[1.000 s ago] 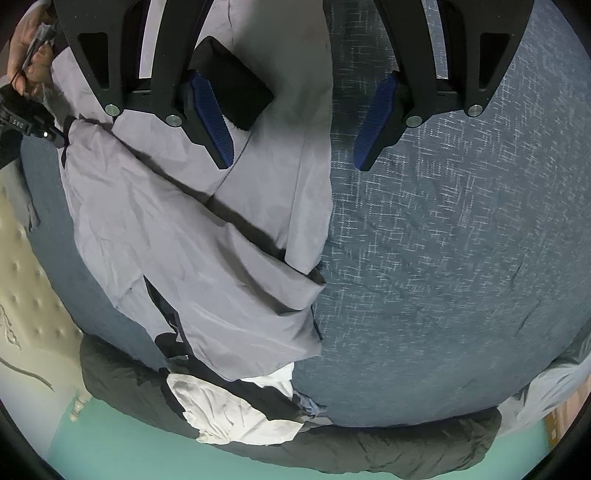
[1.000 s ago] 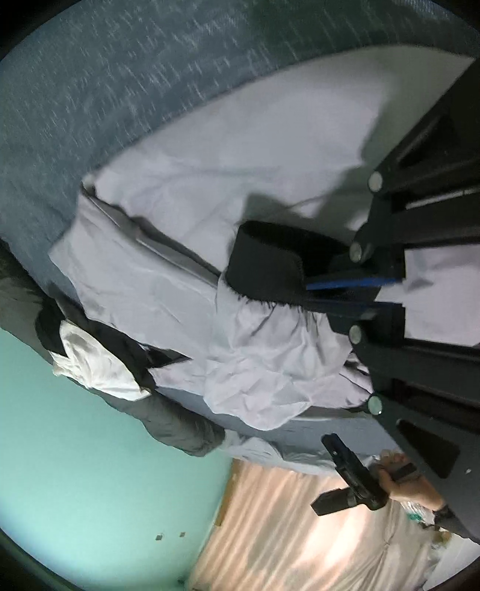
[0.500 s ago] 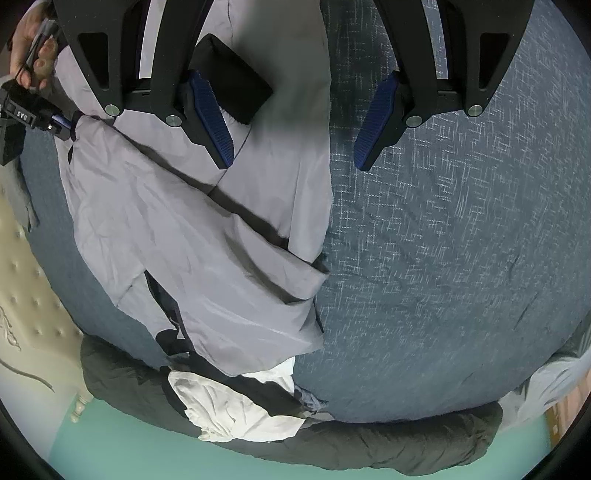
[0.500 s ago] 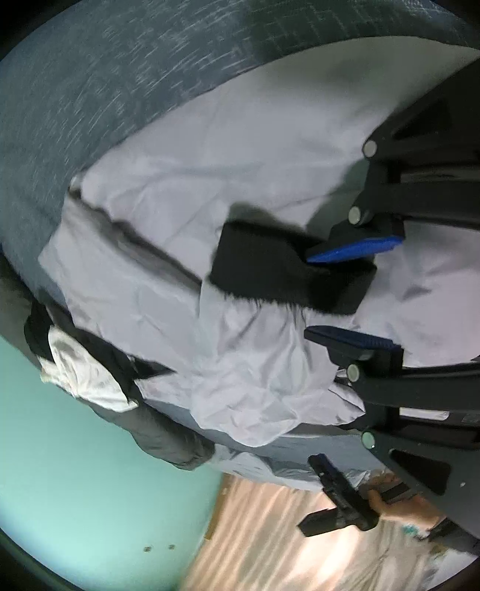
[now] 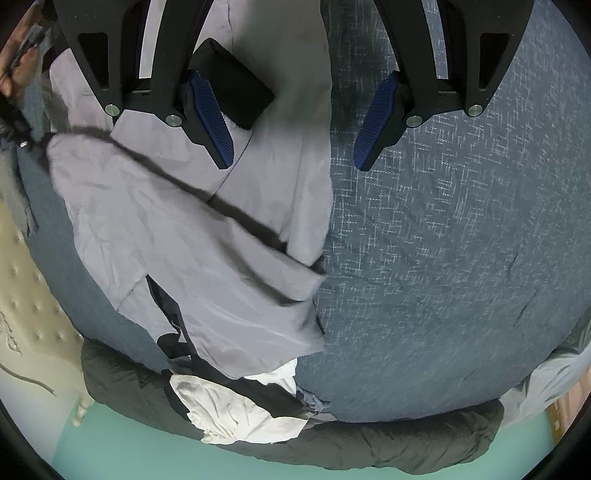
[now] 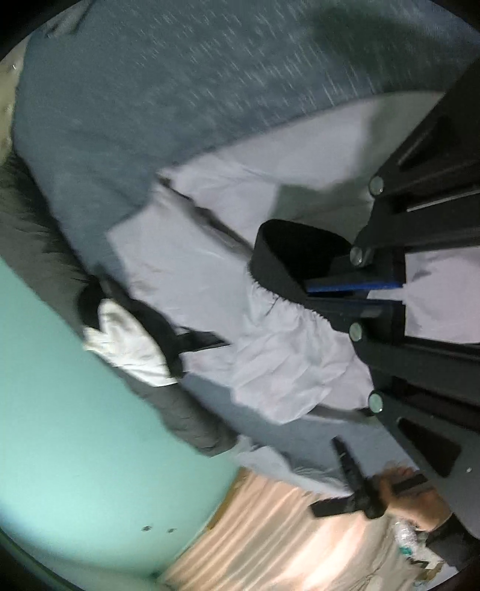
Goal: Fold clothes
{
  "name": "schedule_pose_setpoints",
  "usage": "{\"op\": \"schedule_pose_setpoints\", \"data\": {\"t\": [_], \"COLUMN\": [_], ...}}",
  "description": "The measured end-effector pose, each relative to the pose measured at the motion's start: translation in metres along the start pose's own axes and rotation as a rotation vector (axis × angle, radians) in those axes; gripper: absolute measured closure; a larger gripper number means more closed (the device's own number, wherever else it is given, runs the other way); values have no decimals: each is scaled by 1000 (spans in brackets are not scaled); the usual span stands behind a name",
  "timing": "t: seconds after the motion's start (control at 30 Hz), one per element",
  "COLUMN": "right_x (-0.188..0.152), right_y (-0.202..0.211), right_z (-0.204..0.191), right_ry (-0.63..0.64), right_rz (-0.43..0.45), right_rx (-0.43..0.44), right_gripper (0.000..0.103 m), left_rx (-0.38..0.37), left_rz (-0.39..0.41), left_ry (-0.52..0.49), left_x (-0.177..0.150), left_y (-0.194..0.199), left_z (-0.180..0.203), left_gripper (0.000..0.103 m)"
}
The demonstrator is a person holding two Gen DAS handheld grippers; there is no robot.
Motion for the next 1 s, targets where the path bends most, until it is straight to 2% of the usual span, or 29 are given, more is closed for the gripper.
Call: {"op": "schedule_pose_setpoints", "data": {"t": [0.1, 0.33, 0.4, 0.6, 0.63, 0.7, 0.77, 0.8, 1.0], "right_x": [3, -13, -17, -9, -4, 2, 6, 8, 23], "right_y": [20, 10, 8, 14, 17, 19, 13, 7, -64], "right_z": [13, 39, 44, 49, 46, 38, 23, 13, -70], "right_ry": [-16, -35, -44, -49, -36, -11, 20, 42, 192], "right_rz": [41, -28, -43, -33, -18, -3, -17, -31, -179], "right_rx": [-29, -72, -71, -104, -113, -125, -110, -104, -39], "right_gripper": [101, 100, 97, 96, 94, 77, 70, 70, 70], "left_rx": [12, 29, 23, -3, -3, 2, -12, -20, -71], "left_rz": [1, 0, 3, 35, 42, 59, 76, 84, 109], "left_ry": [-7, -2, -5, -17, -21, -38, -40, -36, -2], "left_x": [0, 0, -1, 1, 1, 3, 4, 5, 11], "left_y": [0, -10, -14, -23, -24, -26, -27, -27, -37], "left_z": [1, 1, 3, 0, -1, -4, -8, -10, -18], "left_gripper": [32, 32, 32, 32, 31, 29, 22, 18, 15]}}
Point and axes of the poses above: each gripper's, at about its wrist camera, not at the fingertips, and y roughly against the way its jaws point, z to its right, x to its top, the point moved 8 cm from there along -y, roughly the way its jaws point, and after that the axes turned 6 degrees about -y, right-handed, at the moved point
